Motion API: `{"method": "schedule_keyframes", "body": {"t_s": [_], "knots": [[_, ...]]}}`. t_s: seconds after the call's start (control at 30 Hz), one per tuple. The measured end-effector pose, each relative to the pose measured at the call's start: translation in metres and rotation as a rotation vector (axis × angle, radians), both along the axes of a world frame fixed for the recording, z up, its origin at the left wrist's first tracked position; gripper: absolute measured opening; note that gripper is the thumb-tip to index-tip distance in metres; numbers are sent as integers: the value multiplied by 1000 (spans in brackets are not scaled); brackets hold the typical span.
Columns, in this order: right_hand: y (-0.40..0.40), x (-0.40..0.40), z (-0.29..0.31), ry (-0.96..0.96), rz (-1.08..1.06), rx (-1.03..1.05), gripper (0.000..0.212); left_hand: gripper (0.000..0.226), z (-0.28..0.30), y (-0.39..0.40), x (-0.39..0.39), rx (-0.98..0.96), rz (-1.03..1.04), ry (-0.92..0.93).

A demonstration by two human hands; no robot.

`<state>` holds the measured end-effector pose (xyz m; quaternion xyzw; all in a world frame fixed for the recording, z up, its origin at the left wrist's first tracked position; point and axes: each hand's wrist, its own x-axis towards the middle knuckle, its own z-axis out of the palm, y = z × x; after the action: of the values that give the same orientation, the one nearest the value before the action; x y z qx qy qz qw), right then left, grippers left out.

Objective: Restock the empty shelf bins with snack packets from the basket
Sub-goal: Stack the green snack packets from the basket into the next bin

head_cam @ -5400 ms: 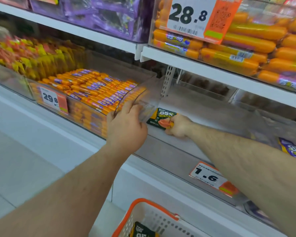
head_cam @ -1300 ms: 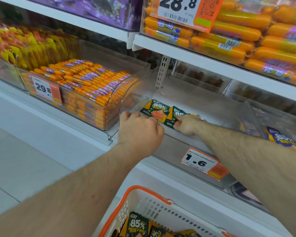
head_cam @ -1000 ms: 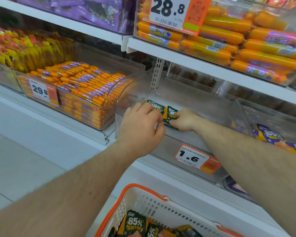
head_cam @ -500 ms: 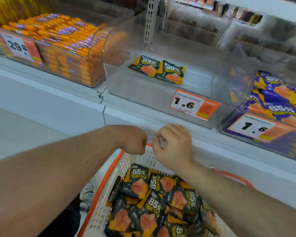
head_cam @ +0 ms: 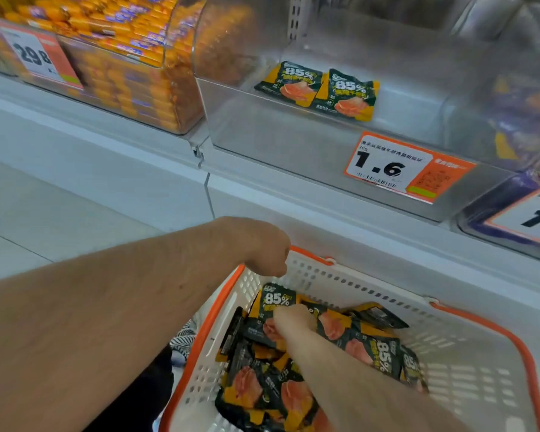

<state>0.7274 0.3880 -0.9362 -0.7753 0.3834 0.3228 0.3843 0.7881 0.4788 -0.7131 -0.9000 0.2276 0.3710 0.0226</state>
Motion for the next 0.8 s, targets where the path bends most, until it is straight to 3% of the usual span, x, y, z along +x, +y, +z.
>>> {"method": "schedule_keyframes", "body": {"t_s": [0.1,0.23,0.4,0.5,0.6,0.7,0.8], "knots": [[8,-4,-2,-45,49,-35,12,35,-1,-1,2,6,-4,-1],[6,-14,19,-148,35,-160,32,36,3,-5,0,-12,-8,-4],[-9,-12,45,-245,14,-33,12,37,16,-6,-2,-44,-23,-21],[-24,-11,74,-373,36,66,21,33,23,0,3,-73,-3,-66],[-40,-7,123,-528,78,161,12,31,38,8,7,-106,43,-132],[-49,-7,179,-680,58,317,11,55,61,15,6,-169,124,-155],[-54,-6,225,-803,70,405,16,43,81,23,7,-349,260,-78]]}}
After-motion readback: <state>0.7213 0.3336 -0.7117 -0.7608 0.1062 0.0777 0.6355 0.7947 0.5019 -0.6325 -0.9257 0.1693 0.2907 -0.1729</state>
